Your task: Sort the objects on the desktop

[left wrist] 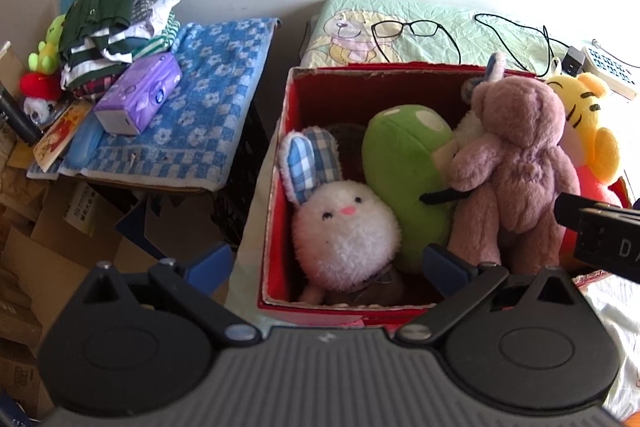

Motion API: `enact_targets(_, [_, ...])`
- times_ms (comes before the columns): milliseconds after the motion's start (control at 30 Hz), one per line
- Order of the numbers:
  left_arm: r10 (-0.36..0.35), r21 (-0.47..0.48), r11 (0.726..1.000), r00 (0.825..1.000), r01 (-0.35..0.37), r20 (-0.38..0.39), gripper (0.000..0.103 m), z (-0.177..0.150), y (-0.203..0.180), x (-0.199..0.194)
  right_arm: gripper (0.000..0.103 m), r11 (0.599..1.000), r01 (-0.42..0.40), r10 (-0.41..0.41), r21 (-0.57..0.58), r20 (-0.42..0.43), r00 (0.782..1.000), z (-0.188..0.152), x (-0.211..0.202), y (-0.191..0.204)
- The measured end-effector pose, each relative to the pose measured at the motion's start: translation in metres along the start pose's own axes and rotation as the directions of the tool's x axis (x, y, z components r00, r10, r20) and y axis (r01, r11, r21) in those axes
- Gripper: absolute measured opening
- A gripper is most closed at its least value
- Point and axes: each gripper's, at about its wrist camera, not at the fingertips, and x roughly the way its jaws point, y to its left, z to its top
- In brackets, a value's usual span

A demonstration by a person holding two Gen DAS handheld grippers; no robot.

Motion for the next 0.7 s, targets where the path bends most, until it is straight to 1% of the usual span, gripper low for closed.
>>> enact_targets(133, [0.035,-0.011,0.999,0.999,-0.035,-0.014,0.102,0.0,0.0,0.0,0.082,1.0,-0.016,0.016,0.009,-0.005,1.0,-0.002,0.0,-0.002])
enact_targets(233, [0.032,-0.01,0.999,0.999,-0.033,-0.031,0.102,0.0,0.001,0.001,0.082,1.0,-0.023,0.023,0.014,-0.007,1.0,-0.004,-0.001,-0.003])
enact_targets(333, [0.064,0.008,0.998,0.998,-0.064,-0.018,0.102,-0.005,-0.001,0.0,0.082,1.0,-0.022,0.022,0.012,-0.005,1.0,-0.006,-0.002,-0.004])
enact_targets(433, [0.048,0.021,0.999,0.999,-0.048,-0.014,0.102,-0.007,-0.001,-0.001,0.082,1.0,-0.021,0.021,0.007,-0.009,1.0,-0.007,-0.002,-0.004])
enact_targets(600, [0.051,0.029,0.998,0.999,-0.051,-0.009,0.102,-0.002,0.0,-0.001,0.082,1.0,0.01,-0.01,-0.011,-0.01,1.0,-0.005,0.001,0.0])
enact_targets(700, [0.044,0.026,0.999,0.999,-0.044,-0.004,0.102,0.004,-0.001,-0.001,0.082,1.0,-0.003,0.003,-0.014,-0.016,1.0,0.001,0.001,0.0])
